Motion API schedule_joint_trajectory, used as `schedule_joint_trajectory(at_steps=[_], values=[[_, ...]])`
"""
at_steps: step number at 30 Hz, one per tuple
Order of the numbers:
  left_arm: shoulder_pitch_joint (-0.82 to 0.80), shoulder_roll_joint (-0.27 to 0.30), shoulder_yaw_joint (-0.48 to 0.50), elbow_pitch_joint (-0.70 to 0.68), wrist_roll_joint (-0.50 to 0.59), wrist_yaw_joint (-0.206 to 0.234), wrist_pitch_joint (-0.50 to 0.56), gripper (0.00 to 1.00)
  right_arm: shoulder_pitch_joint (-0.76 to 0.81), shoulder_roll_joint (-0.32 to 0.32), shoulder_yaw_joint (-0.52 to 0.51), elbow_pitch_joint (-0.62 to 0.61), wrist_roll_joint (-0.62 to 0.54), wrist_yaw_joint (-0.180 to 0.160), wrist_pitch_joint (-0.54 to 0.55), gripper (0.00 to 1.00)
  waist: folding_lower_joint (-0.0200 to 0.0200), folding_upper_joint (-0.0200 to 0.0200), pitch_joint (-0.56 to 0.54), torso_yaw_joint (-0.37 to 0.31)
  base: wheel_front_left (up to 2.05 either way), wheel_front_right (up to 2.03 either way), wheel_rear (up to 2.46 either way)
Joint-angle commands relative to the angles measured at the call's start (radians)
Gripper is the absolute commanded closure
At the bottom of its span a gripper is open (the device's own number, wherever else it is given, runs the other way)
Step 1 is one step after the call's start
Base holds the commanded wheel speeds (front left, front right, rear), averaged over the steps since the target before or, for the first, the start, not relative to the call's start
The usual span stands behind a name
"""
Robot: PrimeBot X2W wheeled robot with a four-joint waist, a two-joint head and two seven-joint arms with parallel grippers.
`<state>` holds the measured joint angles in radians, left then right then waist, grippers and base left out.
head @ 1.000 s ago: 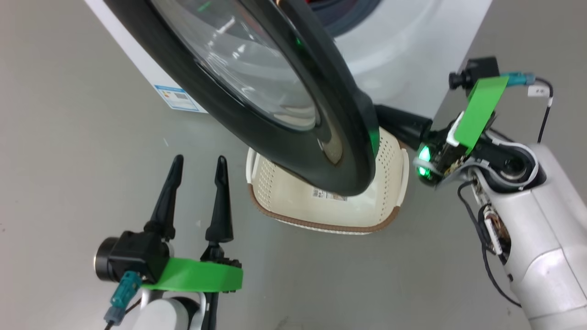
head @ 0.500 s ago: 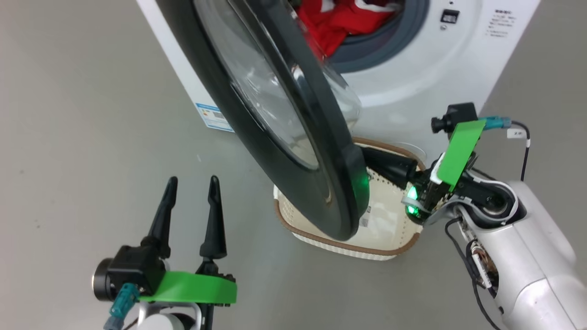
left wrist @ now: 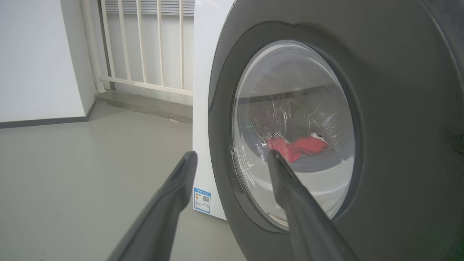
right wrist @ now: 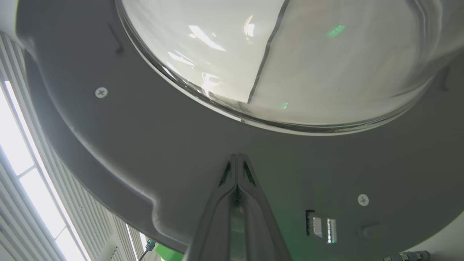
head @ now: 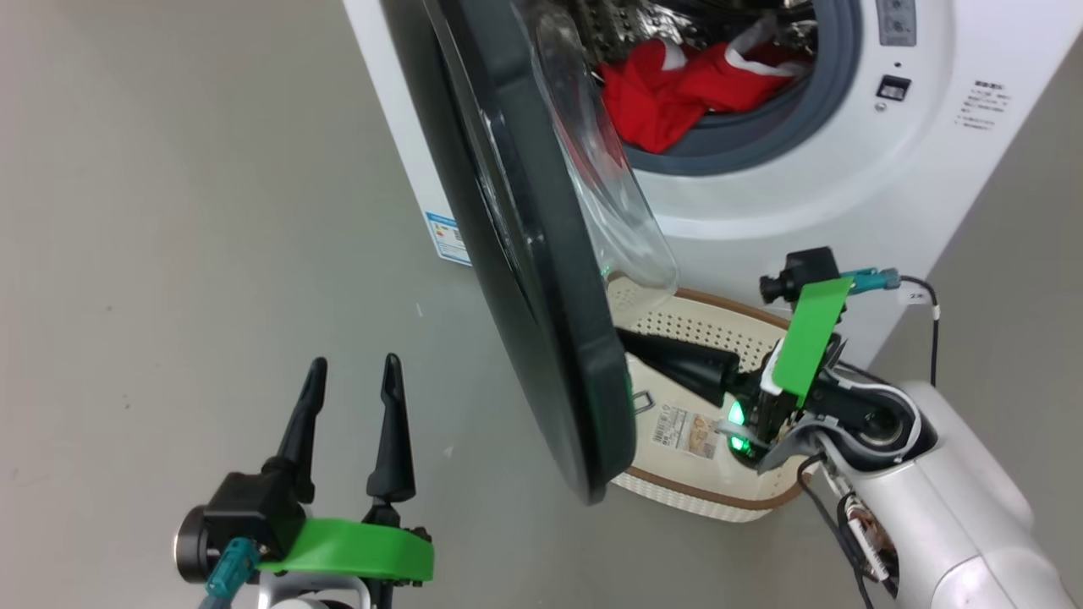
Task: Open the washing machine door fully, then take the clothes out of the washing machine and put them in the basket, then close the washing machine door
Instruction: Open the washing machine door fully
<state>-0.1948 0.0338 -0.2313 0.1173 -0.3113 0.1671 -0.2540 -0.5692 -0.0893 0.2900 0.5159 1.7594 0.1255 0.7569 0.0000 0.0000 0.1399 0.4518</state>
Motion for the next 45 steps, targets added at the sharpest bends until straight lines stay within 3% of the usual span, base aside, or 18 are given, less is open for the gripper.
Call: schedule_joint_trajectory(at_steps=[1, 10, 36, 43, 44, 45], values=[[-0.003, 0.016, 0.032, -0.016, -0.007, 0.008, -0.008, 0.0, 0.012, 0.028, 0.033, -0.033, 0.014, 0.005, 0.004, 1.0, 0.0, 0.0, -0.019, 0.023, 0.0, 0.0, 0.0], [-0.003, 0.016, 0.014, 0.013, -0.023, 0.009, -0.008, 0.0, 0.031, 0.034, 0.085, -0.031, 0.035, 0.005, -0.013, 1.0, 0.0, 0.0, -0.044, 0.078, 0.0, 0.0, 0.0], [0.042, 0.016, 0.032, 0.012, -0.02, 0.01, -0.008, 0.0, -0.009, 0.039, 0.2, 0.012, 0.081, 0.005, -0.039, 1.0, 0.0, 0.0, -0.055, 0.086, 0.0, 0.0, 0.0], [0.045, 0.016, 0.034, 0.014, -0.019, 0.006, -0.008, 0.0, -0.014, 0.021, 0.215, -0.001, 0.0, 0.005, -0.119, 1.0, 0.0, 0.0, -0.059, 0.084, 0.0, 0.0, 0.0], [0.044, 0.016, 0.035, 0.015, -0.02, 0.004, -0.008, 0.0, -0.014, 0.014, 0.216, -0.002, -0.026, 0.005, -0.146, 0.59, 0.0, 0.0, -0.059, 0.083, 0.0, 0.0, 0.0], [0.043, 0.016, 0.035, 0.016, -0.021, 0.004, -0.008, 0.0, -0.015, 0.008, 0.218, -0.005, -0.05, 0.005, -0.17, 0.32, 0.0, 0.0, -0.06, 0.083, 0.0, 0.0, 0.0]])
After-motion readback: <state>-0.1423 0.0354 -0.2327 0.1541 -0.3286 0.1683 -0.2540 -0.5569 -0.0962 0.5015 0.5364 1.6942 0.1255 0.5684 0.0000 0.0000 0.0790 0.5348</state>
